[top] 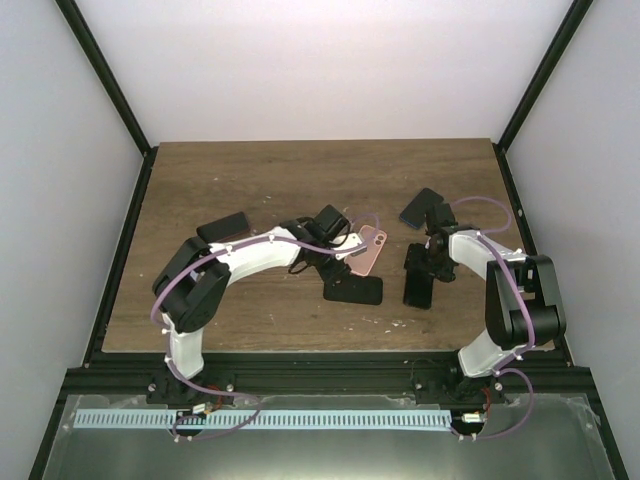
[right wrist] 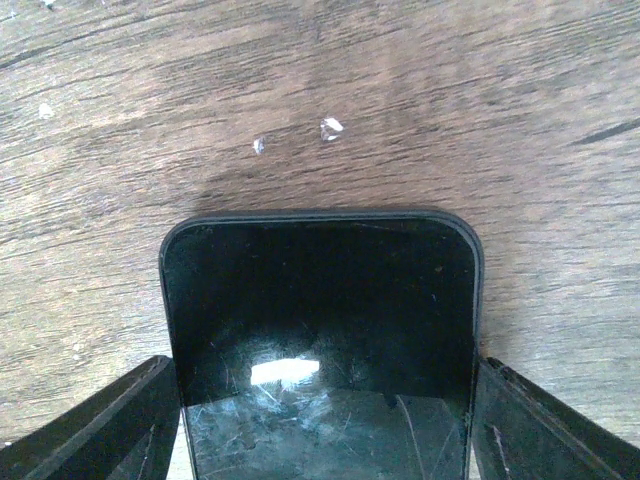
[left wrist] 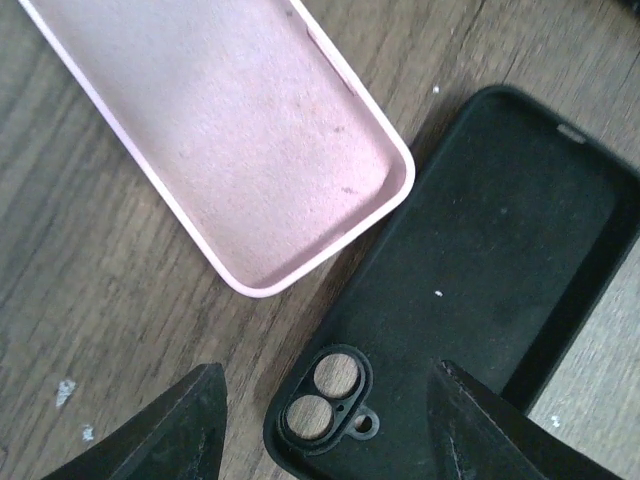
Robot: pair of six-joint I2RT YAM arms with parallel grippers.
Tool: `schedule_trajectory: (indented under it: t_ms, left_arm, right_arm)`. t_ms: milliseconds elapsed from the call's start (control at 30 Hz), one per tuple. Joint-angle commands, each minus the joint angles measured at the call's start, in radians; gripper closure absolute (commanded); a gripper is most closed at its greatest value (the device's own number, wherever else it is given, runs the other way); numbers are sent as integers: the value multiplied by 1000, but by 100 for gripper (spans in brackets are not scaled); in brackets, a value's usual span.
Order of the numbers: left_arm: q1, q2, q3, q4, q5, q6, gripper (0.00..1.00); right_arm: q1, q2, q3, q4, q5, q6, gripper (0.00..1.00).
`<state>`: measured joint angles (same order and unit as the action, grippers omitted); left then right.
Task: Put the phone into the phone case
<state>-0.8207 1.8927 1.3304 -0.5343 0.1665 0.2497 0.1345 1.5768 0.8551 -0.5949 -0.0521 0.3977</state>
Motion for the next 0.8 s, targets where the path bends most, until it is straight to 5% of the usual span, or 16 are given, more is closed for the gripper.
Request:
schedule_trajectory:
  t_ms: [0, 567, 767]
  left_arm:
    - [1, 11, -8, 5, 20, 95, 44]
    - [2, 61, -53, 103, -37, 172, 56]
    - [3, 63, -87, 113, -25, 191, 57]
  right_arm:
    - [13, 1, -21, 23, -43, -3, 27]
    - [12, 21, -13, 16, -42, -9, 26]
    - [23, -5, 8, -29, -24, 9, 12]
